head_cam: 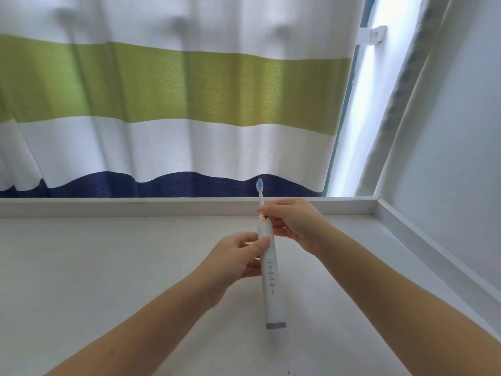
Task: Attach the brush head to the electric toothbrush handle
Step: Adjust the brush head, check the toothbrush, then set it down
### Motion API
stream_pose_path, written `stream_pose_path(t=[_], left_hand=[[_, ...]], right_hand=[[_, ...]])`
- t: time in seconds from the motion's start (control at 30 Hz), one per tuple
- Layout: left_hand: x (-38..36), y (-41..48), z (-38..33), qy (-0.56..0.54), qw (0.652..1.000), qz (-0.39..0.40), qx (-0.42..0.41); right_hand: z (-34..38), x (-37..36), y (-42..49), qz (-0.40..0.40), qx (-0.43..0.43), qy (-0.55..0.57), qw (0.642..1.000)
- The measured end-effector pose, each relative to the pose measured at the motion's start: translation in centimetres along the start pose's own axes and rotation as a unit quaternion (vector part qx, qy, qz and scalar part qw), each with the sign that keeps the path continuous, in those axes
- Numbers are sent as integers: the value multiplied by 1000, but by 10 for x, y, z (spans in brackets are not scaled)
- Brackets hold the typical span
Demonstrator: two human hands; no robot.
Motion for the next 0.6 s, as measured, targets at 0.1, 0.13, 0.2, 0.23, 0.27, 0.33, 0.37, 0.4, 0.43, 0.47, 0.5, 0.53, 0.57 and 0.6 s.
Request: stream_pose_path(t=[0.1,0.13,0.2,0.23,0.27,0.33,0.37,0.4,0.43,0.47,0.5,0.53,0.57,0.6], left_hand=[[7,5,-2,40,998,-47,-3],[8,6,-2,48,998,-51,-1],[11,8,-1,59,997,-58,0],[12,10,-1,63,996,-60,2],[13,12,0,67,996,-62,7],[16,16,2,84,994,-65,16],[17,18,3,97,993,-67,17],[18,20,3,107,992,-69,16],[19,22,3,112,991,-71,13],[20,24,3,115,991,-73,11],[21,26,3,118,990,-76,10],[22,29,3,125,989,-78,11],[24,31,3,134,988,-81,12],[25,34,3,145,986,-85,14]], right_hand=[[-9,0,5,-21,-16,11,1000],[-12,-1,7,-28,-21,6,999],[-17,-2,11,-44,-27,-18,999],[-19,-3,12,-52,-29,-29,998],[-21,-3,14,-59,-32,-38,997],[-25,-4,18,-74,-39,-50,995],[-26,-4,20,-83,-42,-52,994],[-27,-4,22,-90,-44,-51,994],[-28,-5,23,-95,-45,-49,993],[-29,-5,25,-99,-47,-50,993],[-31,-6,26,-101,-51,-55,992],[-33,-7,27,-104,-54,-60,991],[-34,-8,28,-108,-57,-65,990],[-36,-9,30,-114,-59,-71,989]])
Point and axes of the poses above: each hand's wrist, its own y-axis towards the middle knuckle, its own x-axis out of the back of the hand, z = x × y, the point moved 5 cm from there along y, towards the middle knuckle, and after that the axes turned 4 degrees about -y, right-handed, at the moved point
